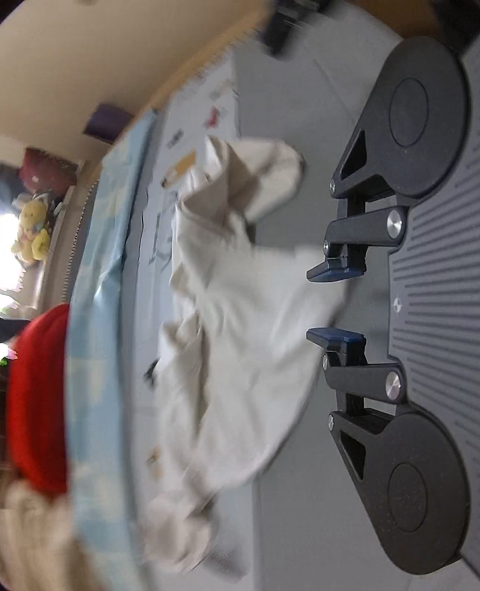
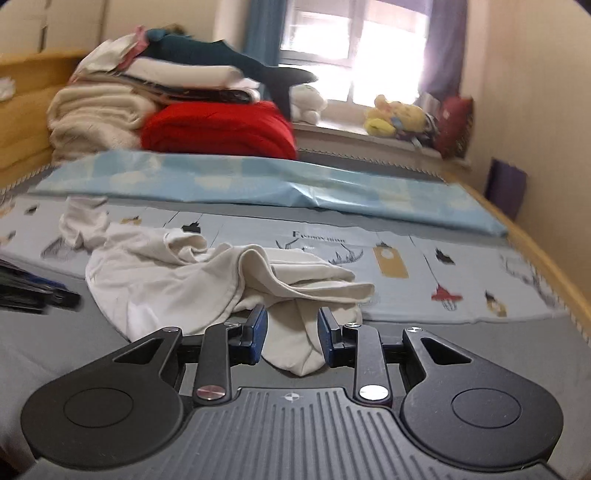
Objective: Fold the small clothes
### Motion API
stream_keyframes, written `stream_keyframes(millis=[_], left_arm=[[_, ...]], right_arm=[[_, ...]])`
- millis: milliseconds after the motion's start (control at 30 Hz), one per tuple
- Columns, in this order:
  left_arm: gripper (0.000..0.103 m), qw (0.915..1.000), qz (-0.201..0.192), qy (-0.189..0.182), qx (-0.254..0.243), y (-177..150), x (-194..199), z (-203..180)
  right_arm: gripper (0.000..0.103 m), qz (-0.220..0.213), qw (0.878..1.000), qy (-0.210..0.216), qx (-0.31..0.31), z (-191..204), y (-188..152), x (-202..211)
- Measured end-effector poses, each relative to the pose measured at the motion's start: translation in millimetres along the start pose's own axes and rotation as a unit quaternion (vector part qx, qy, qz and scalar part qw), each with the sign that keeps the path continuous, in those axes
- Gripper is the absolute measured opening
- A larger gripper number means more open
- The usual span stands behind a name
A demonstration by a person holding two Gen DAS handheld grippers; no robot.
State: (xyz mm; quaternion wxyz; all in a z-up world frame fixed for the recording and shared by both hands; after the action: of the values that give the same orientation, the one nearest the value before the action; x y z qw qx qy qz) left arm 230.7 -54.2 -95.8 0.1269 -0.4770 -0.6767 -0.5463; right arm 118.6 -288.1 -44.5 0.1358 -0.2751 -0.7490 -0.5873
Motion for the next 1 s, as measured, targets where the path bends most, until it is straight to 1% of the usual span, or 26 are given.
stream_keyframes(millis=[33,100,133,233,300,333,367,400,467,533,600,700,767,833,933,1000], left_arm=[[0.034,0.9999,0.009,-0.009,0.006,2,-12,-5],[0.040,0.9995,0.029,-0.009,0.002,-1,-36,-15],[0.042,0.9991,0.042,0.000,-0.002,-3,-50,-19],[0.042,0.9963,0.079,0.025,-0.021,-10,-82,-24],[0.042,0.9940,0.087,0.050,-0.043,-19,-93,-24],[0.037,0.9918,0.092,0.066,-0.059,-20,-99,-23],[0.028,0.9900,0.096,0.077,-0.069,-23,-100,-19],[0.008,0.9881,0.104,0.083,-0.077,-25,-102,-16],[0.004,0.9865,0.108,0.089,-0.084,-27,-100,-12],[0.003,0.9874,0.099,0.082,-0.092,-23,-86,-11],[0.003,0.9885,0.085,0.068,-0.104,-19,-64,-10],[0.003,0.9862,0.081,0.055,-0.134,-19,-26,-4],[0.003,0.9830,0.090,0.050,-0.152,-26,1,6],[0.003,0.9789,0.108,0.050,-0.166,-38,30,24],[0.002,0.9754,0.138,0.048,-0.165,-60,72,60],[0.002,0.9705,0.166,0.069,-0.160,-77,95,90]], right_arm=[[0.031,0.009,1.000,0.004,0.007,0,-2,-5],[0.031,0.014,1.000,0.003,0.006,-4,-1,-12],[0.032,0.015,1.000,0.001,-0.001,-6,1,-15],[0.032,0.032,0.999,0.003,-0.041,-13,7,-25],[0.032,0.036,0.998,-0.005,-0.047,-19,7,-29],[0.032,0.035,0.998,-0.010,-0.048,-20,7,-30],[0.032,0.036,0.998,-0.011,-0.050,-22,6,-31],[0.032,0.038,0.998,-0.012,-0.052,-24,6,-32],[0.032,0.041,0.998,-0.016,-0.053,-27,6,-33],[0.032,0.043,0.997,-0.023,-0.060,-30,5,-34],[0.032,0.046,0.996,-0.031,-0.070,-35,5,-34],[0.032,0.048,0.994,-0.039,-0.085,-40,4,-32],[0.032,0.050,0.993,-0.041,-0.097,-42,1,-30],[0.032,0.057,0.992,-0.042,-0.108,-42,-2,-30],[0.032,0.064,0.990,-0.037,-0.122,-39,-4,-28],[0.032,0.063,0.991,-0.038,-0.113,-32,-4,-26]])
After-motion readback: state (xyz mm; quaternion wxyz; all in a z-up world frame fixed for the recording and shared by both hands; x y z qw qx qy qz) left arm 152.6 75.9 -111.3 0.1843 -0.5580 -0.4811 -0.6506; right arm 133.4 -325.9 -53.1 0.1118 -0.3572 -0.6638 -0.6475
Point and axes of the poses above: each gripper's, at about its wrist camera, not at the fingertips, and x roughly against the way its jaws point, z to its left, y to its top, the point moved 4 cm from there along -x, roughly the way its jaws point, and after that the axes turned 12 degrees about -y, right-handed, at the moved point
